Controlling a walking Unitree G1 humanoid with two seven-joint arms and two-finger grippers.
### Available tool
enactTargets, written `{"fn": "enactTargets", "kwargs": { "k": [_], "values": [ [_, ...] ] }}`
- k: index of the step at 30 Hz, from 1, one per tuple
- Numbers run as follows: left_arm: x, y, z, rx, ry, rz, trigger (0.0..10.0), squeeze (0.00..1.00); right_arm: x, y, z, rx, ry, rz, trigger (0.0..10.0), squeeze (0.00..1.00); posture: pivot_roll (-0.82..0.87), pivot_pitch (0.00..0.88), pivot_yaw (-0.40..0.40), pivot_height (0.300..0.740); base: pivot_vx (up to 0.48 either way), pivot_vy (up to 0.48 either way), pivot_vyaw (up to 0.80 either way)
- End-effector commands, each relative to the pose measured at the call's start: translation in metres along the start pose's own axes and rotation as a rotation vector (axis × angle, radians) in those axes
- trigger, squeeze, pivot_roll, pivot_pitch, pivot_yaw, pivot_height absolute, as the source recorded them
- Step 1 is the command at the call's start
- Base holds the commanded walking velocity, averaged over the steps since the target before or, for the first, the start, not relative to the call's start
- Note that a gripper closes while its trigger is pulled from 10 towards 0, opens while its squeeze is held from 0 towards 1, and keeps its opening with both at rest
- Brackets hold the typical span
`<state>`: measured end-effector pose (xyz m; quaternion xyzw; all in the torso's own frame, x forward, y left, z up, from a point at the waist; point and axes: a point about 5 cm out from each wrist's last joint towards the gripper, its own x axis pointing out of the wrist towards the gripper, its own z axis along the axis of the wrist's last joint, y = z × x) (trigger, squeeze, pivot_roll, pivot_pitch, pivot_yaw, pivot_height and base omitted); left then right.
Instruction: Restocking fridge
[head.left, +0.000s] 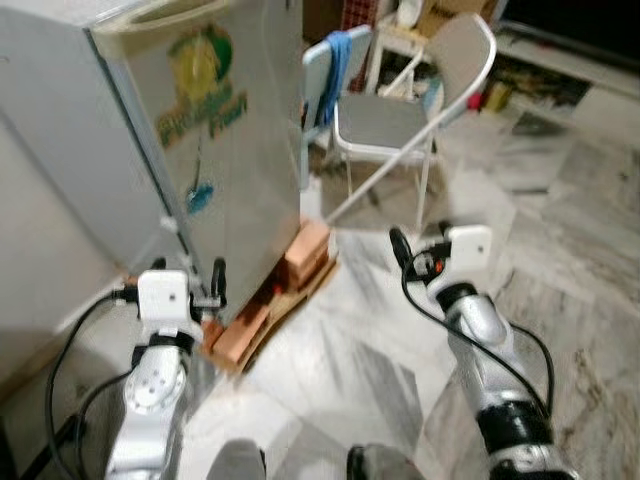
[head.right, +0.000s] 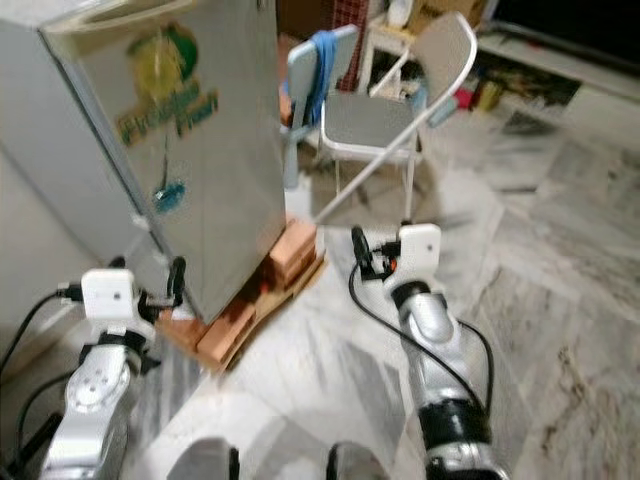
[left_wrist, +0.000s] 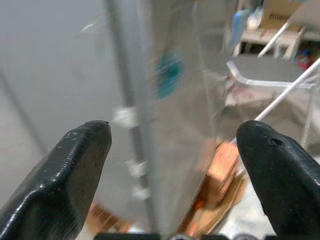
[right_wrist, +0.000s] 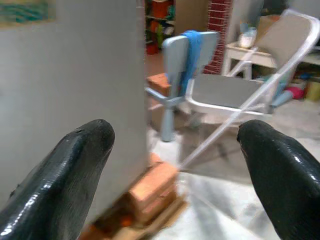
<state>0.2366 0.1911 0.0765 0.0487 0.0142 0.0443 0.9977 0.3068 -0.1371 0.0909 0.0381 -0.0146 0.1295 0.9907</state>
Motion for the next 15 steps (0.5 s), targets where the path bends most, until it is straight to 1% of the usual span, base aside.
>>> {"fn": "enactTargets", "kwargs": {
  "k": [1,3,7,10,15],
  "values": [
    [0.0010,-0.0060,0.0039,-0.009,-0.017,-0.017,10.0,0.00,-0.0024,-0.0124,0.0017,-0.022,0.002,-0.029,10.0,0.00,0.16,0.086,-0.026,0.740,0.000,0.469,-0.80],
    [-0.0005,-0.0050,0.0027,-0.015,-0.010,-0.001,10.0,0.00,-0.0031,-0.0121,0.0008,-0.025,0.006,-0.026,10.0,0.00,0.16,0.091,-0.030,0.740,0.000,0.469,-0.80],
    [-0.0023,-0.0065,0.0014,-0.016,-0.008,-0.005,10.0,0.00,-0.0040,-0.0114,0.0001,-0.024,0.007,-0.023,10.0,0.00,0.16,0.093,-0.031,0.740,0.000,0.469,-0.80],
    [-0.0035,-0.0073,-0.0002,-0.018,0.002,-0.006,10.0,0.00,-0.0048,-0.0089,0.0010,-0.024,-0.002,0.002,10.0,0.00,0.16,0.094,-0.032,0.740,0.000,0.474,-0.74],
    [-0.0033,-0.0082,0.0001,-0.018,0.002,-0.007,10.0,0.00,-0.0053,-0.0090,0.0006,-0.028,0.001,0.000,10.0,0.00,0.15,0.103,-0.033,0.740,0.000,0.476,-0.53]
  ]
}}
